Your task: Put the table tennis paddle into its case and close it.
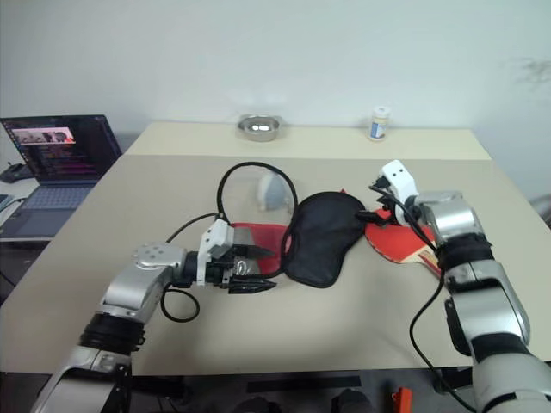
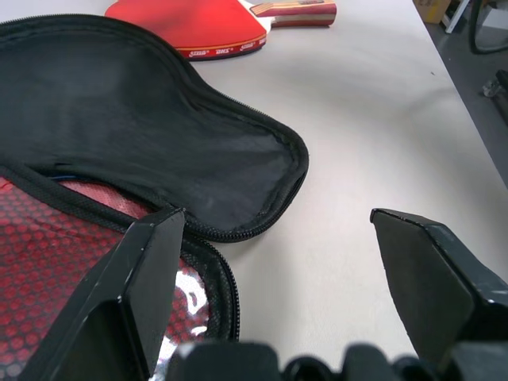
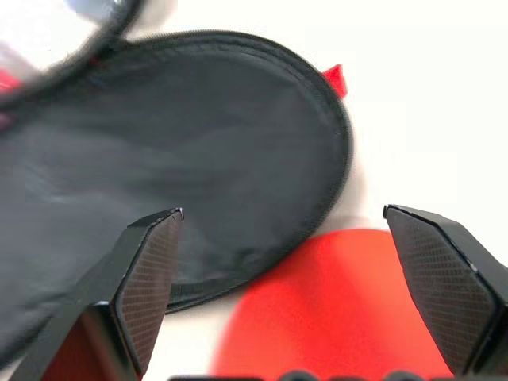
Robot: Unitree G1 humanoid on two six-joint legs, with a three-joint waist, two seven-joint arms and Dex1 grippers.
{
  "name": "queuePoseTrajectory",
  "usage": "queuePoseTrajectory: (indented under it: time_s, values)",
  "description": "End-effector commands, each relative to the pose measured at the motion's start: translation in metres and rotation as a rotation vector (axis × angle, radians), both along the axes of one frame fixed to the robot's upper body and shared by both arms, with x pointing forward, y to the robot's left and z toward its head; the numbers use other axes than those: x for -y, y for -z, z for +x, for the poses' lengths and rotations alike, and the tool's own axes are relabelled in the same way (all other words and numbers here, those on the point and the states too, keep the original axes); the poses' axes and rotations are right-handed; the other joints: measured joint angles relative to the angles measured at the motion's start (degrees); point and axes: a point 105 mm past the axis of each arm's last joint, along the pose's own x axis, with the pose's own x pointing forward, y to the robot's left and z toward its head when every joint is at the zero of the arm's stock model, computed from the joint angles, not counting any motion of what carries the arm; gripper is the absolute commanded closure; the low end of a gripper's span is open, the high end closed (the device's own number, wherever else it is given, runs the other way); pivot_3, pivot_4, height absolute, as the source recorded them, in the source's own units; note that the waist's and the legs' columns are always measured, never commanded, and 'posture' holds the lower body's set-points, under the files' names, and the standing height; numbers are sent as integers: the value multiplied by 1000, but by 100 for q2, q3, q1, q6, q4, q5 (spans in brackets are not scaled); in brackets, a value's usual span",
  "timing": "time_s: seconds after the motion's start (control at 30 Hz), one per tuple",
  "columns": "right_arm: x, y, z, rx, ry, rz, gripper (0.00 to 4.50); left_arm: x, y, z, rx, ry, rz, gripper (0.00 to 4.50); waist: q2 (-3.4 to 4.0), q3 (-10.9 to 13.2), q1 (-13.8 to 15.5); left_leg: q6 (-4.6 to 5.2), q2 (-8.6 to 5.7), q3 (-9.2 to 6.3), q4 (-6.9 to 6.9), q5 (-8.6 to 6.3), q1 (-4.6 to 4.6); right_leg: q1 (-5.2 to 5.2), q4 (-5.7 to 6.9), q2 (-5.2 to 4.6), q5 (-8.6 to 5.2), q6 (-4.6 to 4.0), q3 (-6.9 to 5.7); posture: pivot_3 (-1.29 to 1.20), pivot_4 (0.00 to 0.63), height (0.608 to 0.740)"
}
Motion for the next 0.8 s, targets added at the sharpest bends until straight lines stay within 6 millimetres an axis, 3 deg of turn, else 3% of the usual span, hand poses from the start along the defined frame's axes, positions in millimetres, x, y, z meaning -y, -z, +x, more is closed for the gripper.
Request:
queuePoseTrajectory:
  time_s: [0.03,0.2,0.37,0.8]
  values:
    - [-21,-7,-43,-21,-61,89,46,-3,-5,0,31,6,-5,407,1,0,12,0,0,-5,-1,0,-2,1,-3,0,-1,-1,-4,0,150,740]
    - [-40,17,-68,-29,45,131,46,-4,-4,1,30,6,-8,407,1,0,-27,0,-1,-1,7,0,6,2,12,-2,-1,-1,1,0,150,740]
    - [-46,33,-63,-20,206,202,46,-3,-3,2,31,13,-9,407,1,0,-22,-7,-1,-3,9,5,19,7,26,3,-3,1,-1,0,150,740]
    - [-67,60,-55,-62,232,197,46,-4,-2,3,37,9,-7,407,1,0,-27,-7,-3,-3,6,5,11,5,14,6,-3,2,0,0,150,740]
